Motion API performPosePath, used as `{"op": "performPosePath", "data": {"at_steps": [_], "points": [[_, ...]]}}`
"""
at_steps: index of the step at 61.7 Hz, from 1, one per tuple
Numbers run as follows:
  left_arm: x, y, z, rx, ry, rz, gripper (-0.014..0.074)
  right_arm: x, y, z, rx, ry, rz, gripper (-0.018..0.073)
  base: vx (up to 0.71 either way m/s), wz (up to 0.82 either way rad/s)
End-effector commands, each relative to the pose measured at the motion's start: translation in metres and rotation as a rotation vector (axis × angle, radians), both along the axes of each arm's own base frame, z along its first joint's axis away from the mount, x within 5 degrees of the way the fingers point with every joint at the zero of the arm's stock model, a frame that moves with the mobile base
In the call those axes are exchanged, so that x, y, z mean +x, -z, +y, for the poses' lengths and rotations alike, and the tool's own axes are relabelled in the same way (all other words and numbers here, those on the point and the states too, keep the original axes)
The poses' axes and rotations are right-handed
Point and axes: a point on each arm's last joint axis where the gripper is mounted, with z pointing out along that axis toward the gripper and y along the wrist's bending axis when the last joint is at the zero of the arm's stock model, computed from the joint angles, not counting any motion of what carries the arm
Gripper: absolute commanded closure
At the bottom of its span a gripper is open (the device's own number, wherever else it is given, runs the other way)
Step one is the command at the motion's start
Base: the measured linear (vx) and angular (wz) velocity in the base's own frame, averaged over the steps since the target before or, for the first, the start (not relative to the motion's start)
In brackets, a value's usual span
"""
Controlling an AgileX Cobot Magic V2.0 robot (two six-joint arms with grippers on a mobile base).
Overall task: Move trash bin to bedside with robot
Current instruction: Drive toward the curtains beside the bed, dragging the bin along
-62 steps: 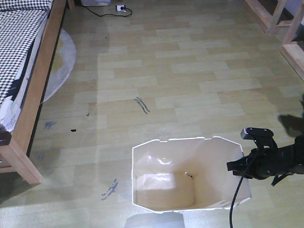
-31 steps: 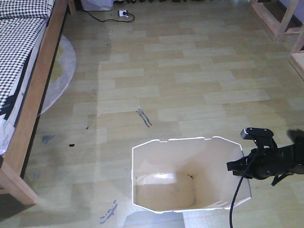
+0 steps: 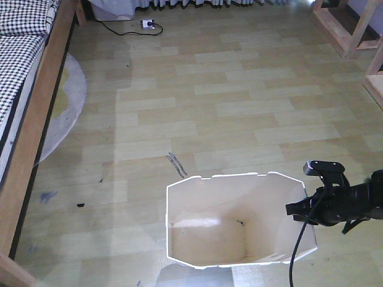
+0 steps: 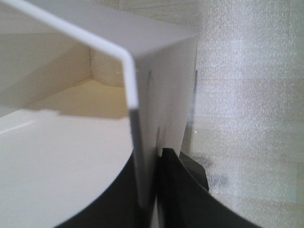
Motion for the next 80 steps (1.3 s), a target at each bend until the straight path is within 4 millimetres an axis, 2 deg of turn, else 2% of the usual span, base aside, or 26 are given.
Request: {"op": "performPosePath", "data": {"at_steps": [1, 80], "points": [[0.0004, -0.0005, -0.0003, -0.004, 0.004, -0.062, 0.0603, 0.0134, -0.0252, 0.0129, 0.189, 0.001, -0.126, 0.0564, 0.24, -0.02], [0.0004, -0.0005, -0.0003, -0.004, 0.004, -0.062, 0.0603, 0.0133, -0.0251, 0.0128, 0.188, 0.001, -0.125, 0.0564, 0.26, 0.09]]}}
